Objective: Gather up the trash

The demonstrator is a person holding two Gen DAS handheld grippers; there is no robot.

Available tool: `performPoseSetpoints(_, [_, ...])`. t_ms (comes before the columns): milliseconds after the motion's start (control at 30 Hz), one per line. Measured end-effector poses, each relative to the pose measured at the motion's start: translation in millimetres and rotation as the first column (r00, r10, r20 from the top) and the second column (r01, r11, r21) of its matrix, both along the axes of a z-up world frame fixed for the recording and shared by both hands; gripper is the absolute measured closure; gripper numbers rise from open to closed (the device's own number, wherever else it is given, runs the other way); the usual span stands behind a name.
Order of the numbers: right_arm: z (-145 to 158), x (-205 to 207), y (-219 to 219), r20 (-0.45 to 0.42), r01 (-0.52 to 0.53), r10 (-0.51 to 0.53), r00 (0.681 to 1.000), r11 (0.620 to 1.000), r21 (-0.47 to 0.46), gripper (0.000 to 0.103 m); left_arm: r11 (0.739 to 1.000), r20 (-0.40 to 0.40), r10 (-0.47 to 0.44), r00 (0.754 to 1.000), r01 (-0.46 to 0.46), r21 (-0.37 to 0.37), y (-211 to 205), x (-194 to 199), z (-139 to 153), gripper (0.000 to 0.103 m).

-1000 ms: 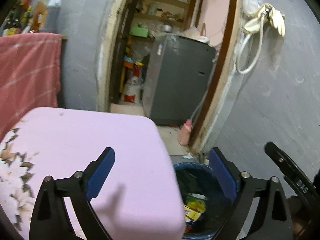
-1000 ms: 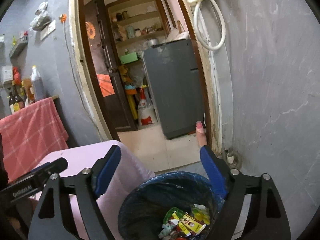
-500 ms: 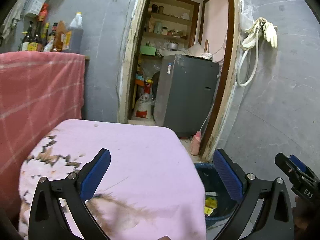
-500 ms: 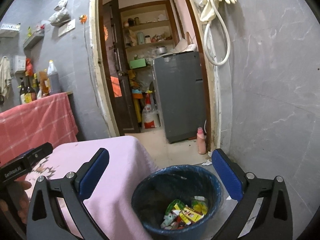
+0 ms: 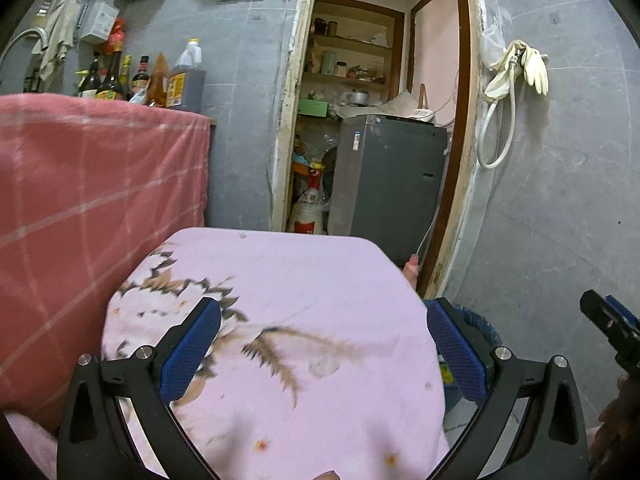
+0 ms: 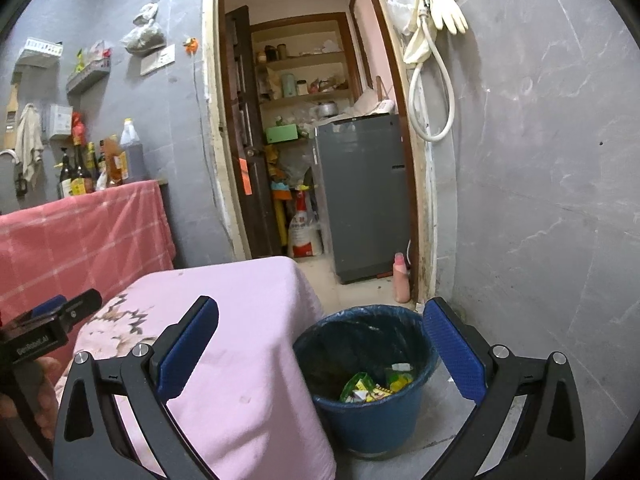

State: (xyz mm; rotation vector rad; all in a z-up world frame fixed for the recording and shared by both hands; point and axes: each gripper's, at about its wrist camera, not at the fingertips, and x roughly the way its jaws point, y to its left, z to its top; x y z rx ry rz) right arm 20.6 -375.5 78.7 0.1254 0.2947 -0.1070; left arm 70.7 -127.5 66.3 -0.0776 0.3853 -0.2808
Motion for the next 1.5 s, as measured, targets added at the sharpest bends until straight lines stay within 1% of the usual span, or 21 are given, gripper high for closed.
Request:
performPoseSetpoints(333, [-10,-42,32,0.006,-0.010,0.010,1.000,1.000,-0.004,0.000,1.000,0.009,0.027,1.000,-0.027,0.015,30,-50,-15,0.002])
performPoseSetpoints(733, [-24,-79,66,0.048,-0.006,0.010,0.999,0.997,-0.075,0.000,0.997,0.022,0.076,0.997,-0.076,0.017,57,-91,-35,0.002])
performPoseSetpoints(867, [-31,-85,73,0.067,-0.009,0.015,0.998,0.996,-0.094,0.000,0.996,0.028,0.080,0.996,-0.081,0.028,58,-97,-43,0.002])
performPoseSetpoints(967, [-36,-84,75,0.065,-0.012,0.018,0.998,0.995,-0.102,0.000,0.996,0.032,0.082,0.996,-0.083,0.030,58,-98,-47,0.002])
performPoseSetpoints(1167, [-41,-84,73,0.063,-0.004,0.009,0.998,0.996,-0.085,0.000,0.996,0.046,0.078,0.996,-0.080,0.041,57,-100,-51,0.002])
performPoseSetpoints(1500, [-43,-85,75,0.062,-0.005,0.010,0.998,0.996,-0.087,0.000,0.996,0.051,0.072,0.996,-0.074,0.047,57,-101,-53,0.002])
